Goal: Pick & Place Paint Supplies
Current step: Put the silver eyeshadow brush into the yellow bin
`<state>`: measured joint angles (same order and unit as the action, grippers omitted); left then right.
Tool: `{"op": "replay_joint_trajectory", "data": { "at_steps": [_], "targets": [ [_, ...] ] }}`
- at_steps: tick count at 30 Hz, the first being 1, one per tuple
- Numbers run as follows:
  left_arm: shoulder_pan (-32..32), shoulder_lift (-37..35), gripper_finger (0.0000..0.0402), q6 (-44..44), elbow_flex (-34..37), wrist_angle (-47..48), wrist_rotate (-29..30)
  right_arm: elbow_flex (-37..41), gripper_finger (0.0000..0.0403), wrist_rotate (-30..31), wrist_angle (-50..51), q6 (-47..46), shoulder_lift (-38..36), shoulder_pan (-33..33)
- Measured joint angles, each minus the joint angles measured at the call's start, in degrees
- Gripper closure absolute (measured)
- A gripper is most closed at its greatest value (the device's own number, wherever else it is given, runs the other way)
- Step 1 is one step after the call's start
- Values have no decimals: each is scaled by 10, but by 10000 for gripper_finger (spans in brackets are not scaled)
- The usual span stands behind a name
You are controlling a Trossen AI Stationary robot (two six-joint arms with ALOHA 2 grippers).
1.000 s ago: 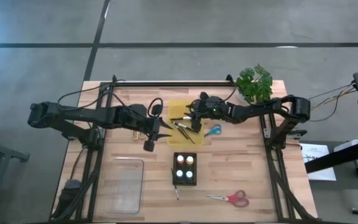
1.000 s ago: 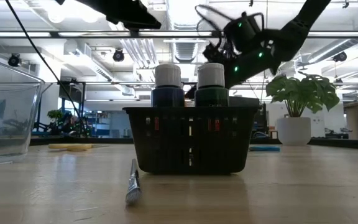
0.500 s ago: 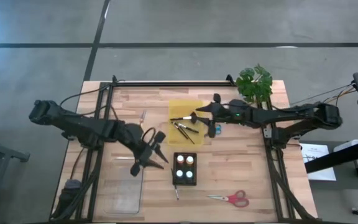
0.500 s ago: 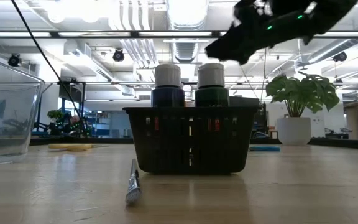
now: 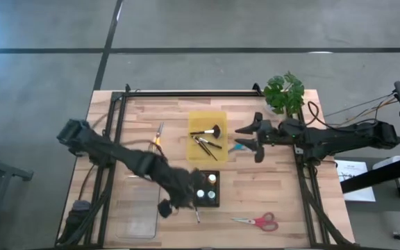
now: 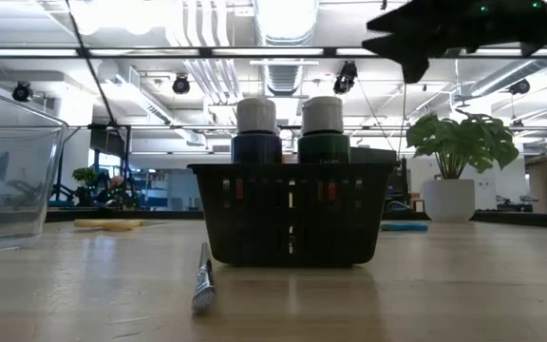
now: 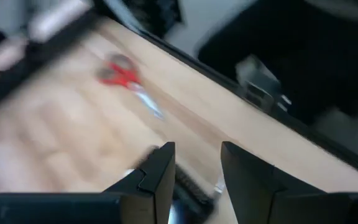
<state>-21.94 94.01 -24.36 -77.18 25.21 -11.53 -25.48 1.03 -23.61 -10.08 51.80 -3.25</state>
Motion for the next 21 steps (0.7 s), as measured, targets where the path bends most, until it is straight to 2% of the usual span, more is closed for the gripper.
{"op": "replay_joint_trajectory", "data": {
  "at_steps": [5,11,17,21],
  "targets": [
    [-49,96,264,-18,-117,130,29,19,224,2,1,-31,-29,32],
    [-99,171,264,-20,-208,151,72,23,224,5,8,-39,-40,66],
    [-113,244,264,-27,-243,199,150,24,224,10,7,-39,-37,91],
    [-113,284,264,-39,-238,202,161,24,224,20,7,-39,-38,95]
  ]
}}
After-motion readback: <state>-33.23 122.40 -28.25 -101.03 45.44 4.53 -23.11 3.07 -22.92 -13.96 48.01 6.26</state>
